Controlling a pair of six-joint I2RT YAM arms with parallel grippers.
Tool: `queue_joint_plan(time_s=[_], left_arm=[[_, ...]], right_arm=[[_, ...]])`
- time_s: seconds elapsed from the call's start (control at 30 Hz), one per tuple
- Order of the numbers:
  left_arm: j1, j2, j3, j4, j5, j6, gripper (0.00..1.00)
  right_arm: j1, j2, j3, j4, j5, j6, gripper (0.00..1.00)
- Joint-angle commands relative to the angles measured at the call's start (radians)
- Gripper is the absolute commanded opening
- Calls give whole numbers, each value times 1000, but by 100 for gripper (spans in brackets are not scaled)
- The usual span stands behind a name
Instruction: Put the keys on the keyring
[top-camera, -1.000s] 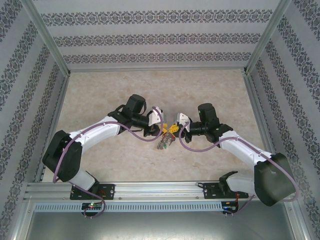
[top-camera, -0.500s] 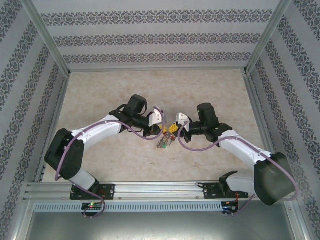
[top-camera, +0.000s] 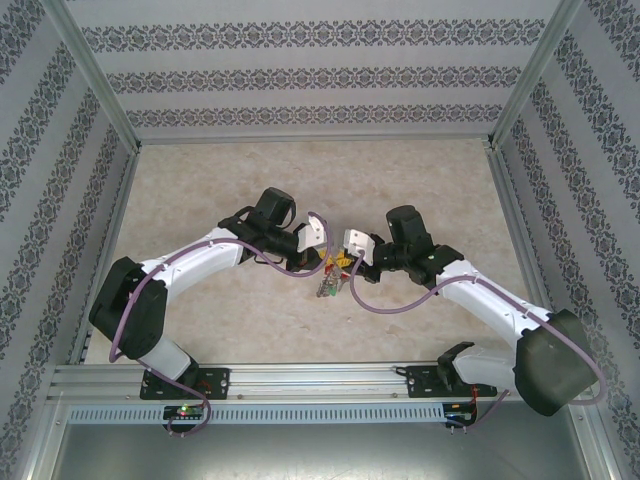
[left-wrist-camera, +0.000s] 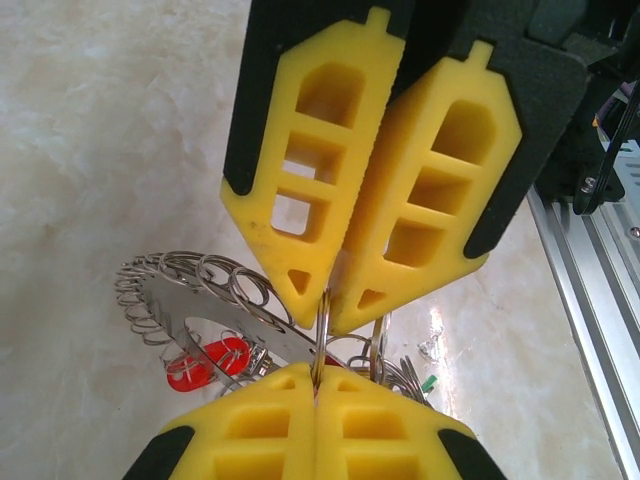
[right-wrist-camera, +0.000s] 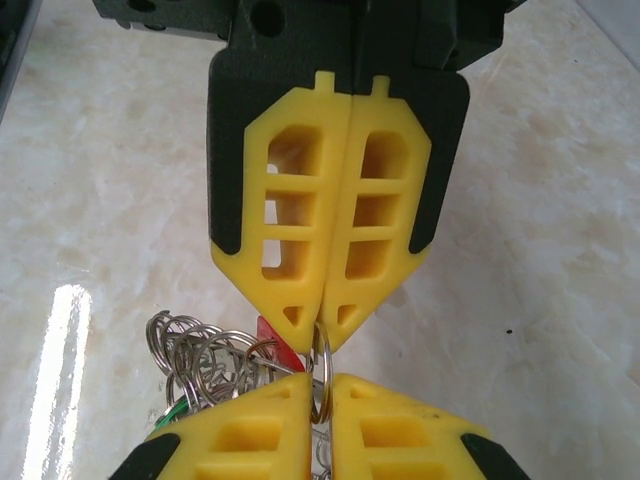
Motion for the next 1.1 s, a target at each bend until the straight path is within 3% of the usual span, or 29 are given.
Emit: queue_joint_plan(time_s=[0.0, 0.43, 0.63, 0.77, 1.07], left_arm=[[-22, -15, 38, -7, 42, 14, 0], [-31, -10, 51, -21, 42, 17, 0], [-32, -19, 53, -24, 38, 20, 0], [-33, -34, 41, -14, 31, 17, 0], [-32, -39, 40, -22, 31, 24, 0]], right_arm=[[21, -10, 38, -16, 9, -44, 14], [44, 5, 74, -35, 26, -66, 16], [47, 34, 89, -86, 23, -80, 5], [47, 28, 74, -98, 72, -93, 12], [40, 29, 84, -151, 92, -136, 13]])
